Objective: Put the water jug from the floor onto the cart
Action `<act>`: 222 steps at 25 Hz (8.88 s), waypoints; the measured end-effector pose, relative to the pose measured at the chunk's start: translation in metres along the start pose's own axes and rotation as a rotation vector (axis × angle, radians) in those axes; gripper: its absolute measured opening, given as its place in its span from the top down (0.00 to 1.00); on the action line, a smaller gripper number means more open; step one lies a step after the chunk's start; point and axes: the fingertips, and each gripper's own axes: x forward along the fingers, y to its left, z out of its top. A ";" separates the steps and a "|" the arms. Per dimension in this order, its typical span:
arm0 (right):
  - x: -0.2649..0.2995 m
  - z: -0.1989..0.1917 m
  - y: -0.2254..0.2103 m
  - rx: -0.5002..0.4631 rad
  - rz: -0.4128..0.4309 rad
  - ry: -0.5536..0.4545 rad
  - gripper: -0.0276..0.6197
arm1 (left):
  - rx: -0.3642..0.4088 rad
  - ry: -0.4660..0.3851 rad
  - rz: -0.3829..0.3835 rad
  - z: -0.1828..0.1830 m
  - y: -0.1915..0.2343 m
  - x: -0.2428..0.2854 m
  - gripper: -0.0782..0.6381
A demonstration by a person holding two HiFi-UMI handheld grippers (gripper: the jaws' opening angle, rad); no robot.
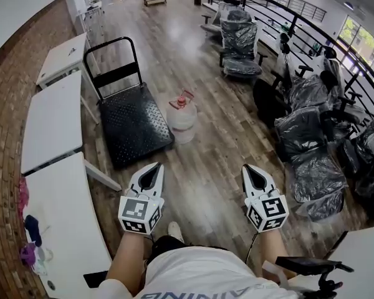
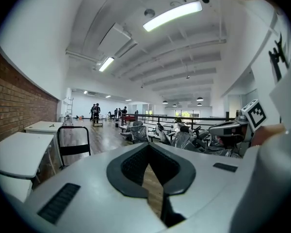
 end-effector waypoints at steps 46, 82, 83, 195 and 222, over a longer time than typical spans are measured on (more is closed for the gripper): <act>0.371 0.017 -0.131 0.039 0.292 0.082 0.95 | -0.101 0.070 0.286 0.027 0.181 0.278 0.89; 0.642 0.069 -0.051 0.013 0.247 0.122 0.95 | -0.154 0.126 0.207 0.026 0.445 0.397 0.89; 0.646 0.066 -0.051 0.017 0.250 0.127 0.95 | -0.157 0.131 0.208 0.024 0.447 0.401 0.89; 0.781 -0.160 -0.040 -0.299 0.513 0.564 0.47 | -0.373 0.355 0.604 -0.177 0.451 0.376 0.89; 0.769 -0.212 0.186 -0.476 0.897 0.569 0.47 | -0.483 0.337 0.839 -0.208 0.462 0.225 0.89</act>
